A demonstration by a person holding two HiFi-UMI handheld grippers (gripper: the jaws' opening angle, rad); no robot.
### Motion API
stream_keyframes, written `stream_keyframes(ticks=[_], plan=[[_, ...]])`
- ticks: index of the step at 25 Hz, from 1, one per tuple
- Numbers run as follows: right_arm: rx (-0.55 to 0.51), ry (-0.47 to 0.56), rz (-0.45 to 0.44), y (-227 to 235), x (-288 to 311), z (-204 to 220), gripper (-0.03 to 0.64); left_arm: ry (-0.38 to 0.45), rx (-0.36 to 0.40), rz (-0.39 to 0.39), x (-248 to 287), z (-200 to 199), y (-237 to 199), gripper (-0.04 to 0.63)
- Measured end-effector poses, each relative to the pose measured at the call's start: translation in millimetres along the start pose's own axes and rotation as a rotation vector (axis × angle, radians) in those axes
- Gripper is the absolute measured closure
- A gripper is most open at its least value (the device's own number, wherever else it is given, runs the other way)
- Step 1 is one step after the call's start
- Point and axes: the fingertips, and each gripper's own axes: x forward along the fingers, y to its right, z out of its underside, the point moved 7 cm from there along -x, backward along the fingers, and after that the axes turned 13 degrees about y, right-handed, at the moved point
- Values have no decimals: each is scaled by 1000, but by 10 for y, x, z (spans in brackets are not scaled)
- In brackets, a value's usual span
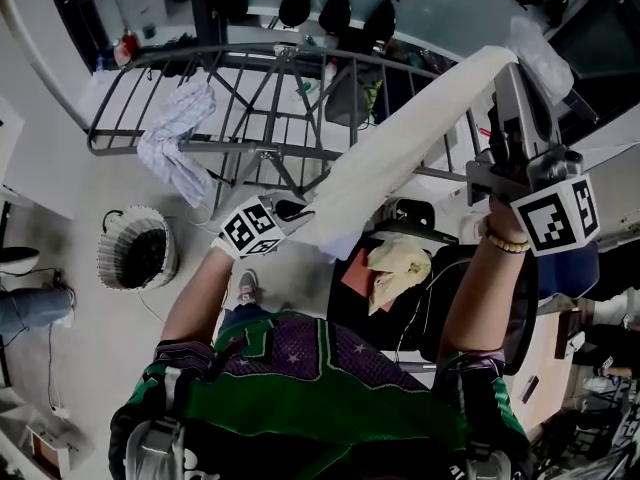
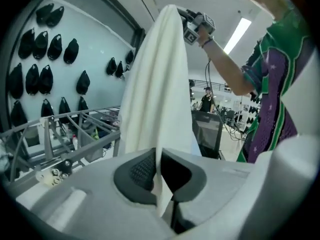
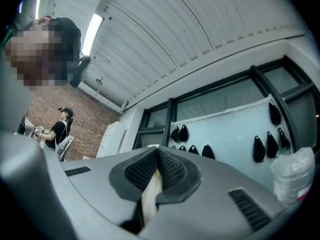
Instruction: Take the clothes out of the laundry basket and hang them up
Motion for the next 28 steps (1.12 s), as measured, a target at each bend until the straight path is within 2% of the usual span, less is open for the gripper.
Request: stream_keyframes(ticks=[1, 7, 15, 22, 25, 28], plan=[[-13, -3, 7, 39, 9, -1, 615, 3, 5, -15, -14, -29, -55, 574], [-42, -40, 97, 414, -201, 57, 615, 56, 40, -99, -403, -536, -457, 575], [-38, -39, 239, 803, -711, 67, 615, 221, 107, -310, -1053, -1534, -785, 575], [-51, -58, 374, 1154, -970, 176, 615, 353, 121, -504, -1467, -2212, -1105, 575], [-52, -69, 422, 1233, -963, 268, 615, 395, 144, -553, -1637, -2480, -1270, 577], [-68, -88, 452, 1282, -995, 359, 615, 419, 172, -570, -1735, -2682, -1358, 575]])
